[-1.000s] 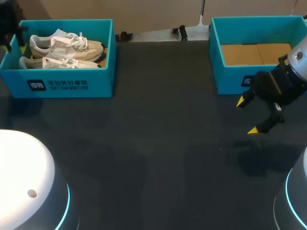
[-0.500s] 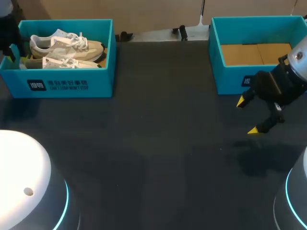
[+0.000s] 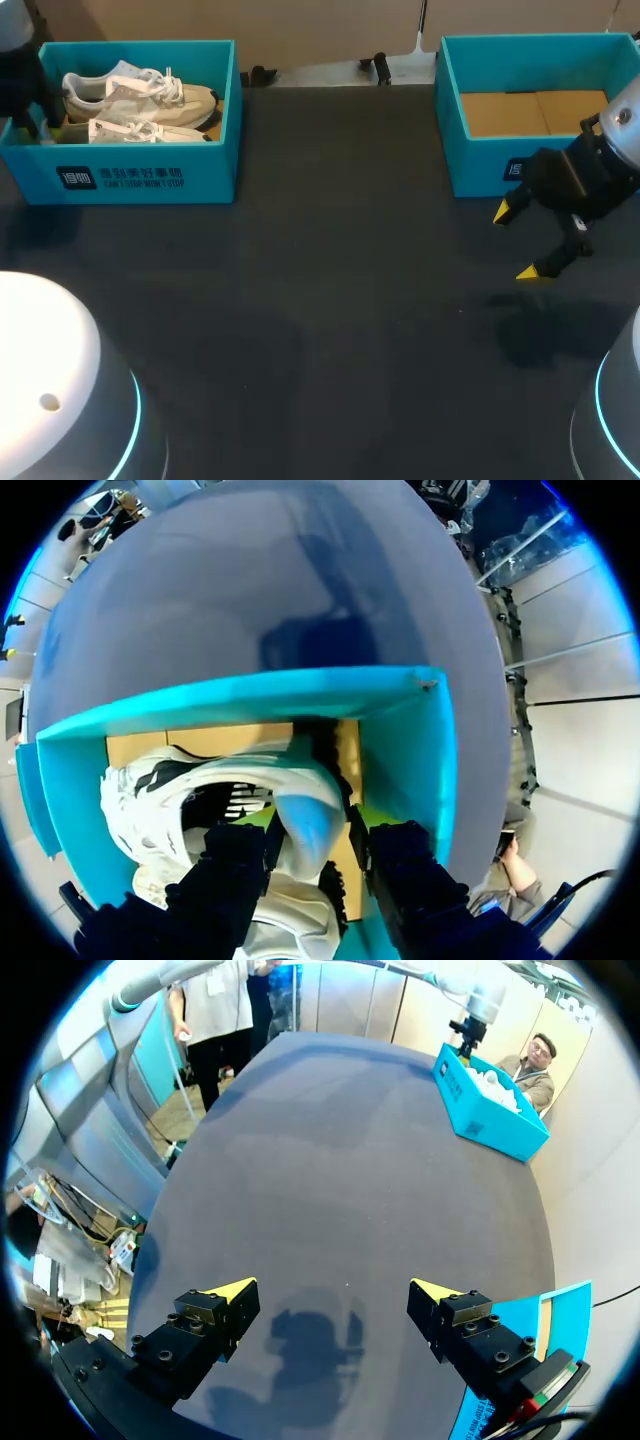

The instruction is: Take the shoe out of the shoebox, open the shoe tongue, remove and reinsert the insole, then place the shoe into the shoebox

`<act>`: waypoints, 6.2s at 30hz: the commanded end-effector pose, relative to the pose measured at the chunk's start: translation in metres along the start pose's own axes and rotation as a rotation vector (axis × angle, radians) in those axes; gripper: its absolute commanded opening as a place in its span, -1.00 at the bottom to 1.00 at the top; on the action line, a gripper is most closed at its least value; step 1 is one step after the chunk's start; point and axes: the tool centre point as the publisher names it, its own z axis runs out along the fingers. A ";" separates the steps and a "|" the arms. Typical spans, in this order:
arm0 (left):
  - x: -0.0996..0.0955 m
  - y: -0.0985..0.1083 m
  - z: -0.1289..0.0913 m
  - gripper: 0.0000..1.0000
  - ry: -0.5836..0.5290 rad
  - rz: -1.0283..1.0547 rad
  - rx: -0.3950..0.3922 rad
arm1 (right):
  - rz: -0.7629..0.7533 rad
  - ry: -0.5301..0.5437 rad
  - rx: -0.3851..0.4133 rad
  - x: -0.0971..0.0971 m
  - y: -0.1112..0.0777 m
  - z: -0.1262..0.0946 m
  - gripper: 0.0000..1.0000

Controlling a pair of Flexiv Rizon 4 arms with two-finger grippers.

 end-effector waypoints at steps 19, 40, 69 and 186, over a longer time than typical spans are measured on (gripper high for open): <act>0.003 0.007 0.027 -0.04 0.001 -0.003 0.009 | 0.001 -0.002 0.003 0.001 0.000 0.001 1.00; 0.006 0.004 0.011 0.29 0.004 0.014 -0.014 | 0.001 -0.002 0.003 0.001 0.000 0.001 1.00; 0.004 0.003 0.038 -1.00 0.035 0.024 0.016 | 0.001 -0.002 0.003 0.001 0.000 0.001 1.00; -0.123 -0.172 -0.207 -1.00 0.280 0.055 -0.064 | 0.001 -0.002 0.003 0.001 0.000 0.001 1.00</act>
